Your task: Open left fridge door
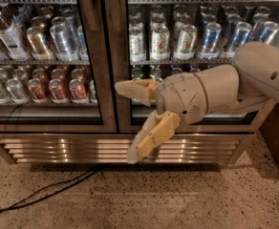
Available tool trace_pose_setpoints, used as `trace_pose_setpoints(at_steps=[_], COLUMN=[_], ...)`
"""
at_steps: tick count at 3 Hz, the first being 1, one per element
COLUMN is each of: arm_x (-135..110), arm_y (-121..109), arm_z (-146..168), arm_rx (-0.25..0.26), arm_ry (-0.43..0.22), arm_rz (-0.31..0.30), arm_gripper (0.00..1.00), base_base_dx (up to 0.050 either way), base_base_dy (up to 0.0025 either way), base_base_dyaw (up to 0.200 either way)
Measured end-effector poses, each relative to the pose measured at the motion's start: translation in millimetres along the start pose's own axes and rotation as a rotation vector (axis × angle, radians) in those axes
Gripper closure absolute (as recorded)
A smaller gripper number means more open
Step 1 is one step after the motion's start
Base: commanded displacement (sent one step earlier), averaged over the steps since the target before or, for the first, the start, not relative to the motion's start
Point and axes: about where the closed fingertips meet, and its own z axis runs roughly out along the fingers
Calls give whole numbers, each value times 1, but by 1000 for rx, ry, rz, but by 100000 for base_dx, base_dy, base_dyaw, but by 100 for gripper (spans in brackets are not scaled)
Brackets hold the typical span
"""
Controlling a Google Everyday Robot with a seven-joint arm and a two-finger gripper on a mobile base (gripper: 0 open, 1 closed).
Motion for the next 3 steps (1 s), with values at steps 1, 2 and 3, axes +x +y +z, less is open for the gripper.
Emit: trace_pose_setpoints(at_steps=[1, 2, 3], arm_x=[-60, -67, -57], arm_y=[23, 25, 22], arm_z=[5, 5, 2], arm_rx=[-61, -67, 59], arm_ry=[-62, -70, -80], arm_rz=[-111, -122, -115], arm_gripper=[0, 0, 0], base_base_dx=[0, 0, 0], base_base_dy=[0, 0, 0], base_base_dyaw=[0, 0, 0])
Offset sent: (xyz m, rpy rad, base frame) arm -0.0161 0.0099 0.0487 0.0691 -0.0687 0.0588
